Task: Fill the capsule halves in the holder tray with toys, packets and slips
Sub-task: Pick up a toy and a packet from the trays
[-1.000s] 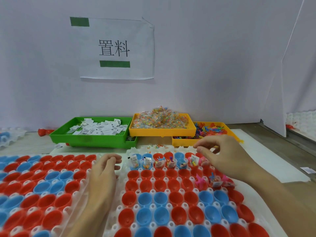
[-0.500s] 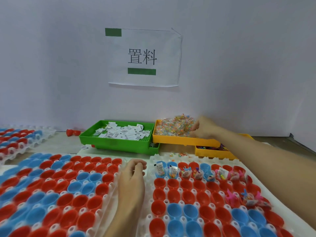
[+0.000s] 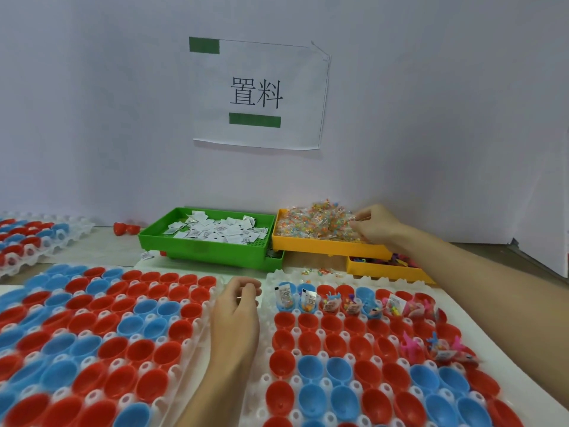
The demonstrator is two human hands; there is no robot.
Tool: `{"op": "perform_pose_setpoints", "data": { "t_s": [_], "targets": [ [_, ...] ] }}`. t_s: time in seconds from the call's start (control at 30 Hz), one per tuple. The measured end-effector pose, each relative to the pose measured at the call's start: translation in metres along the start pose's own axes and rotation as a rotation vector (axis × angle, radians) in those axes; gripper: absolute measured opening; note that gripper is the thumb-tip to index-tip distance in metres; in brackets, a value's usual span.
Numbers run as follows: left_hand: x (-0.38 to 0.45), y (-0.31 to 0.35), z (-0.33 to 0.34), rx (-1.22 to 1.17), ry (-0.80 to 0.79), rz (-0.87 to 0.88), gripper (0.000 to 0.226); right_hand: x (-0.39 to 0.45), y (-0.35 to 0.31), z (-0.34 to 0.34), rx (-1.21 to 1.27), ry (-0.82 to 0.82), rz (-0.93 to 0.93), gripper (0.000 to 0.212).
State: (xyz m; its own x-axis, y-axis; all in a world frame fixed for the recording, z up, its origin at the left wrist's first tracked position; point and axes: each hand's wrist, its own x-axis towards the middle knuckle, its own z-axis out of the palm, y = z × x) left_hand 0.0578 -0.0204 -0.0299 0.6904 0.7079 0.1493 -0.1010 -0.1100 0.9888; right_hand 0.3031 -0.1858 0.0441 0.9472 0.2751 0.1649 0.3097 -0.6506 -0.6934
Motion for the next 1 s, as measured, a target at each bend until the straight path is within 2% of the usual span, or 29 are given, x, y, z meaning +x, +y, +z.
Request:
{"op": "perform_pose_setpoints", "data": {
  "t_s": [0.13, 0.27, 0.37, 0.5, 0.67, 0.83, 1.0],
  "targets": [
    [0.0, -0.001, 0.0, -0.002, -0.001, 0.002, 0.026, -0.005, 0.003, -0.009, 0.082, 0.061, 0.015, 0.014],
    [0.002, -0.003, 0.0, -0.007, 0.006, 0.004, 0.026, -0.005, 0.006, -0.011, 0.022, 0.101, 0.001, 0.029],
    [0.003, -0.005, 0.0, -0.01, 0.012, 0.006, 0.026, -0.005, 0.007, -0.01, 0.088, 0.129, -0.005, 0.023],
    [0.004, -0.006, -0.001, -0.01, 0.014, 0.007, 0.028, -0.016, 0.004, -0.018, 0.166, 0.15, -0.031, 0.024],
    [0.006, -0.006, -0.001, -0.018, 0.02, 0.006, 0.028, -0.078, 0.013, -0.038, 0.326, 0.068, -0.107, 0.022],
    [0.006, -0.008, -0.001, 0.001, 0.011, 0.016, 0.028, -0.143, 0.034, -0.055, 0.511, 0.122, -0.079, 0.03],
    [0.008, -0.01, -0.001, 0.018, -0.002, 0.029, 0.029, -0.177, 0.041, -0.058, 0.405, 0.048, -0.091, 0.034]
  ]
}}
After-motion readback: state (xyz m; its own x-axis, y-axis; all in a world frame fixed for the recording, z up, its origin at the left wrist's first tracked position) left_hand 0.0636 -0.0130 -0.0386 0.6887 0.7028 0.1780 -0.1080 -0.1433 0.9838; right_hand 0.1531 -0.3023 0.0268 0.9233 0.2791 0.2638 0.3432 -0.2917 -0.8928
